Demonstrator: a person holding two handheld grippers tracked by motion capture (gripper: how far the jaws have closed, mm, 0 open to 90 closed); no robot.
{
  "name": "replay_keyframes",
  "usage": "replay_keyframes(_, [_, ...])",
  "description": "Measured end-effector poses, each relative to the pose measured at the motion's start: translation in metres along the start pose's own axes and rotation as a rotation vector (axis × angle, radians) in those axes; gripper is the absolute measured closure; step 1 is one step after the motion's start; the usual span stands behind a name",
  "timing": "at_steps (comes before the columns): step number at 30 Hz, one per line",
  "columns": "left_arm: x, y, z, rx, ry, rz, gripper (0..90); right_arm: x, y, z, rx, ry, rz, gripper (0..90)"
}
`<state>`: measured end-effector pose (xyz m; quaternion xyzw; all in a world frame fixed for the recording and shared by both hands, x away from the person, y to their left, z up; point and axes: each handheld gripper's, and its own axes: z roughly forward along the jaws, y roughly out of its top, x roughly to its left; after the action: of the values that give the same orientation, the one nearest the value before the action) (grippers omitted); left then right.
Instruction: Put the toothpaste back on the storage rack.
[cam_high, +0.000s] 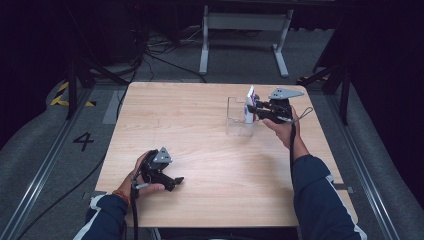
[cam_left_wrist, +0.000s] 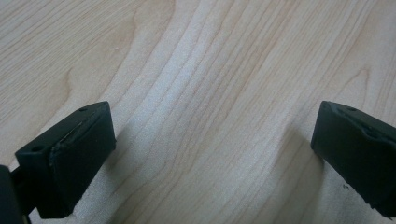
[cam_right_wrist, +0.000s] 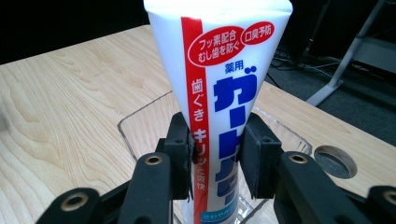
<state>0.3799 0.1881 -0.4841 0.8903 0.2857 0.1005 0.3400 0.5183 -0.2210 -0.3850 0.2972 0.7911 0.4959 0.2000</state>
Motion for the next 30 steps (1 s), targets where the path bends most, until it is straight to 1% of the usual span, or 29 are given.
replay_keyframes(7, [0.000,0.000,0.000,0.001,0.001,0.001,0.2,-0.002,-0.006,0.002,0.020,0.011,0.005,67.2])
replay_keyframes(22, [0.000,0.000,0.000,0.001,0.001,0.001,0.2,-0.005,-0.014,0.006,0.053,0.009,0.014,66.5])
replay_keyframes(24, [0.000,0.000,0.000,0.001,0.000,0.002,0.1,-0.005,-0.015,0.007,0.068,0.007,0.003,66.5])
replay_keyframes(30, [0.000,0.000,0.000,0.000,0.000,0.000,0.2,-0.005,-0.020,0.011,0.098,-0.003,-0.007,66.0])
